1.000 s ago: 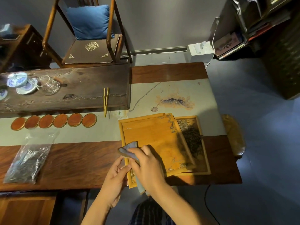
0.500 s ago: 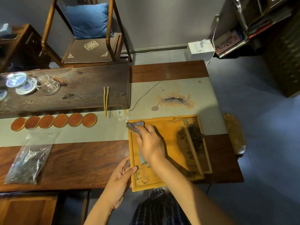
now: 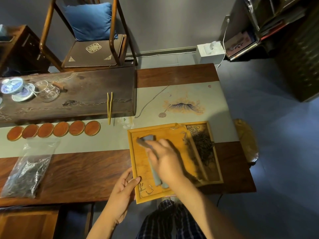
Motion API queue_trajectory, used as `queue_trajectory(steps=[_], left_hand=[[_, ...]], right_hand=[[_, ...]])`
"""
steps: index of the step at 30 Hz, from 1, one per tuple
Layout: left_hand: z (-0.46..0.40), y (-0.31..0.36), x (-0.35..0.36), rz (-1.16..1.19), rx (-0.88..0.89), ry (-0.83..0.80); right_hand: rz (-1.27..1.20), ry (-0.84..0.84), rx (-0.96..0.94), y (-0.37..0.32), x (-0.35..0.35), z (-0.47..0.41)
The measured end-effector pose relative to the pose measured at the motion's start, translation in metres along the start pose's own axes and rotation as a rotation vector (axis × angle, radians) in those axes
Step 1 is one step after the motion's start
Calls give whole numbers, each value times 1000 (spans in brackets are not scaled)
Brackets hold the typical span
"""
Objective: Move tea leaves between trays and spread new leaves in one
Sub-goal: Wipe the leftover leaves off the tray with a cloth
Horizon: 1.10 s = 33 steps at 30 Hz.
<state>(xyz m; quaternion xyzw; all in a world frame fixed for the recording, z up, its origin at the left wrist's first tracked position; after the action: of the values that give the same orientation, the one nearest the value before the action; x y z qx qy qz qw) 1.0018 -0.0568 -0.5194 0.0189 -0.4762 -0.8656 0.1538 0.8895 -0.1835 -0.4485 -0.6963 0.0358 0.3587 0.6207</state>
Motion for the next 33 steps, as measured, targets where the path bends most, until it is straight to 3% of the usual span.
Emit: queue_trajectory(steps=[3, 16, 21, 26, 30, 33], left_hand=[[-1, 4, 3, -3, 20, 5], [6, -4, 1, 25, -17, -3], [0, 4, 1, 39, -2, 13], [-5, 7, 4, 51, 19, 57], [-4, 0, 1, 66, 25, 100], [-4, 0, -3, 36, 39, 134]], right_hand=[[90, -122, -14, -9, 25, 4], [129, 104, 195, 63, -41, -27], [-220, -151, 80, 27, -21, 7], [-464, -366, 187, 7, 12, 46], [-489, -336, 247, 10, 13, 54], [-367, -366, 173, 5, 13, 56]])
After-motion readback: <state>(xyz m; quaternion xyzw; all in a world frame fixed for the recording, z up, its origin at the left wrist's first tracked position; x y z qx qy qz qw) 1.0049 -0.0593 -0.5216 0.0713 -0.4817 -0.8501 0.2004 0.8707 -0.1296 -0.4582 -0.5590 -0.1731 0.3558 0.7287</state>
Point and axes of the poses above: each hand's wrist, its own z-axis away from the middle knuckle, its own x-axis out of the palm, y = z × x, the point moved 7 cm from there along -z, towards the middle knuckle, and after that the axes turned 4 degrees about -z, right-handed, at the moved point
